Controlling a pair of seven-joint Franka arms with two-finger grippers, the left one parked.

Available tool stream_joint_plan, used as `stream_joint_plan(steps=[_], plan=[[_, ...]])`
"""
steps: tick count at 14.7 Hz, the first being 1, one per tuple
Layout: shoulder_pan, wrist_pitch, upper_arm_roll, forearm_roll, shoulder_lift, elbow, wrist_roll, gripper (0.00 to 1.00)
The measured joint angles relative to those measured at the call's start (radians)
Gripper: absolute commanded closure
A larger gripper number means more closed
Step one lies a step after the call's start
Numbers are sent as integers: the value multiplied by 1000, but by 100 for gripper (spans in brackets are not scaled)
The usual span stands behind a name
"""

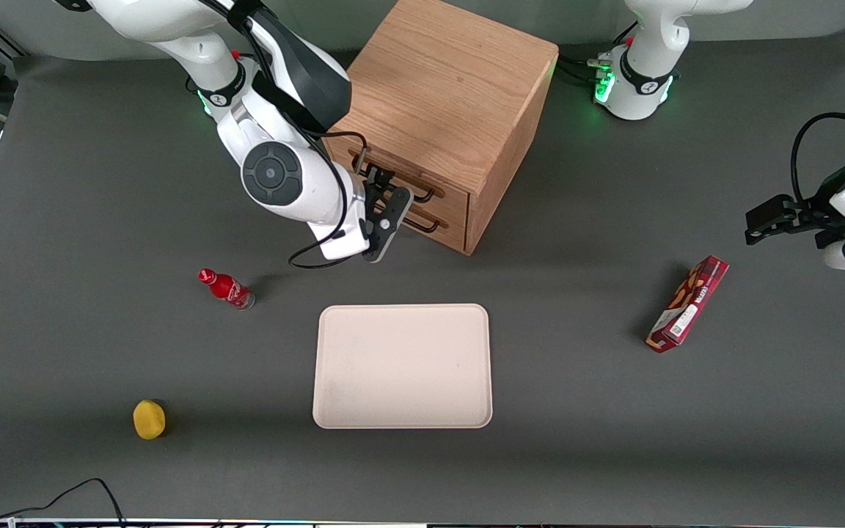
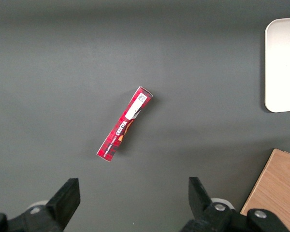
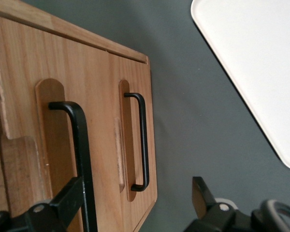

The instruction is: Open upper drawer

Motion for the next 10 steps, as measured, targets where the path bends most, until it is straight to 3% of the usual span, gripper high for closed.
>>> stream_joint_plan(steps=[10], plan=[[-9,-60,9,62,-10,-7,0,0]])
